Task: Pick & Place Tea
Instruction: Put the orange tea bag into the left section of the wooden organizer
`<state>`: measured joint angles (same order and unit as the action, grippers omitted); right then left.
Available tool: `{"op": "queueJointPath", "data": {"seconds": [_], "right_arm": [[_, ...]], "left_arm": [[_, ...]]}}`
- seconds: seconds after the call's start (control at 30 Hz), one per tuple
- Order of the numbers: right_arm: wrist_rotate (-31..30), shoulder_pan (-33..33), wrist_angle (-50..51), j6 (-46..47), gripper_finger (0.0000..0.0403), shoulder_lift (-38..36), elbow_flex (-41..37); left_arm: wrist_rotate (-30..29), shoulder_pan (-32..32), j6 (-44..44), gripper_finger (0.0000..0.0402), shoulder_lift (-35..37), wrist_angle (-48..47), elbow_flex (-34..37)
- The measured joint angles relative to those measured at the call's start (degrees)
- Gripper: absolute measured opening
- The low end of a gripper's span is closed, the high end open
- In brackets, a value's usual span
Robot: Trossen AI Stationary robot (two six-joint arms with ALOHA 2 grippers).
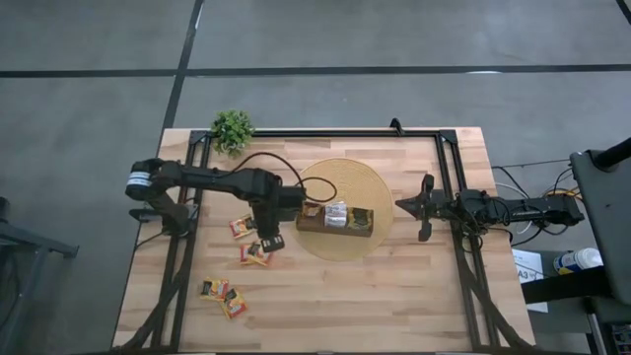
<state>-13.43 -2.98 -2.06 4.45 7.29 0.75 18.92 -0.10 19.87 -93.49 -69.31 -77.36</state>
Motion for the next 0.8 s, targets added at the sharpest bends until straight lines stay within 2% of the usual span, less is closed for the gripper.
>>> {"op": "queueJointPath", "data": {"seconds": [0.17, 0.3, 0.5, 0.63, 0.8], "right_arm": [[0.0, 0.0, 0.0, 0.0, 0.0008, 0.0, 0.0], [0.0, 0.0, 0.0, 0.0, 0.0009, 0.0, 0.0], [0.0, 0.0, 0.0, 0.0, 0.0009, 0.0, 0.0], [0.0, 0.0, 0.0, 0.0, 0.0009, 0.0, 0.0], [0.0, 0.0, 0.0, 0.0, 0.0009, 0.0, 0.0]], "left_arm": [[-1.3, 0.0, 0.7, 0.0, -1.1, -1.2, -2.8], [-4.8, 0.0, 3.0, 0.0, -1.1, -1.6, -1.9], [-4.9, 0.0, 4.8, 0.0005, -1.1, -0.9, 0.0], [-4.2, 0.0, 4.8, 0.0032, -1.1, -0.6, 2.2], [-2.9, -0.2, 7.6, 0.009, -1.1, 0.9, 5.4]]}}
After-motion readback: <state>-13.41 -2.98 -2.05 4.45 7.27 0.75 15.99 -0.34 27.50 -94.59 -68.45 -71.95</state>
